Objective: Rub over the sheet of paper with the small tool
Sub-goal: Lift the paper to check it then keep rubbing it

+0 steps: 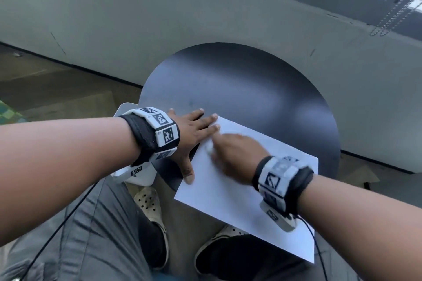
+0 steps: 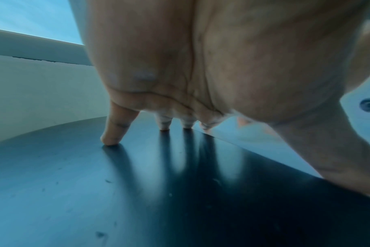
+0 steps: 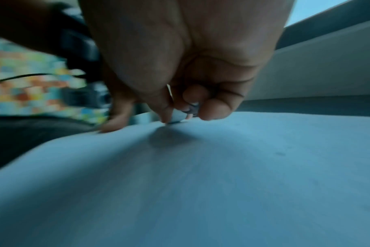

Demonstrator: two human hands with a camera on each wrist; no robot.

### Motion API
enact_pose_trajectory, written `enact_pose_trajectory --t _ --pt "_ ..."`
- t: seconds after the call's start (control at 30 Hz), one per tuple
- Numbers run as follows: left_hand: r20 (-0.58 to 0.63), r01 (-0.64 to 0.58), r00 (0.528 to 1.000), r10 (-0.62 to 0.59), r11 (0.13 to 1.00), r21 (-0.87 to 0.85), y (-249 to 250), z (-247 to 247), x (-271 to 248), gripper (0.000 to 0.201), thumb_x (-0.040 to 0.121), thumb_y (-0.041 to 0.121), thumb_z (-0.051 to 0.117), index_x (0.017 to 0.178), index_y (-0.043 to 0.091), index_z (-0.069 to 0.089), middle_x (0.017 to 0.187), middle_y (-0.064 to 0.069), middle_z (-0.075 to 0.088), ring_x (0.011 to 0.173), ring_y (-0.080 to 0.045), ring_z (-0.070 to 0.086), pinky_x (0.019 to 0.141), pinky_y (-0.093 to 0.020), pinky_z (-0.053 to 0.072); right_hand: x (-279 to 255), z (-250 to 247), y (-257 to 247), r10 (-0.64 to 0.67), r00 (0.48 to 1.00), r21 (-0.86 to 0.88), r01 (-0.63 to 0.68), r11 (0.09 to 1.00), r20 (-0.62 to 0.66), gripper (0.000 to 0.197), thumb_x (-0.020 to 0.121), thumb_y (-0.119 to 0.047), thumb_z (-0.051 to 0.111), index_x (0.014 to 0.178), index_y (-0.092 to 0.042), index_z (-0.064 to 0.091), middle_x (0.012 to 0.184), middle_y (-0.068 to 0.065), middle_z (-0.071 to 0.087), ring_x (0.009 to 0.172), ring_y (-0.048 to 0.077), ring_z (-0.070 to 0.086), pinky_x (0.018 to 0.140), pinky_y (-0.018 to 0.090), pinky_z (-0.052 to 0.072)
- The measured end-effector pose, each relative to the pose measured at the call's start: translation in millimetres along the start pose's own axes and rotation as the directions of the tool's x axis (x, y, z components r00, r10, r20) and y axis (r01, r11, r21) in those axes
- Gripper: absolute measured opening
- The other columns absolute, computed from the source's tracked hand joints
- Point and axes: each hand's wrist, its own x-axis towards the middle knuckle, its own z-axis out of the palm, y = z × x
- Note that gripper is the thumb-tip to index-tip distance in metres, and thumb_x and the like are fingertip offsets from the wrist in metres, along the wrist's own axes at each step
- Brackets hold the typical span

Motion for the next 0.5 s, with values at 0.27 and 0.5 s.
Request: enact_pose_trajectory --t 0.27,0.5 --pt "0.010 0.009 1.000 -0.010 1.000 0.008 1.4 0.3 2.4 0.151 0.043 0.087 0.071 0.148 0.037 -0.025 0.154 0.017 -0.035 0.148 -0.018 -0.022 0.104 -0.074 0.024 11.2 -11.6 46.3 0.358 0.932 0.007 -0.359 0.933 0.052 0.032 0.097 -0.046 0.044 0.098 -0.014 0.046 0.109 0.015 0.060 0.094 0.035 0.057 0.071 0.035 0.040" --pt "0.049 0.019 0.999 -0.020 1.000 0.020 5.5 -3.6 1.0 0.146 0.047 0.082 0.075 0.145 0.044 -0.027 0.153 0.015 -0.038 0.147 -0.020 -0.025 0.105 -0.073 0.024 -27.8 -1.2 3.2 -0.113 0.982 -0.004 0.115 0.993 0.151 0.032 0.100 -0.049 0.036 0.087 -0.019 0.038 0.088 0.004 0.055 0.084 0.029 0.054 0.066 0.033 0.037"
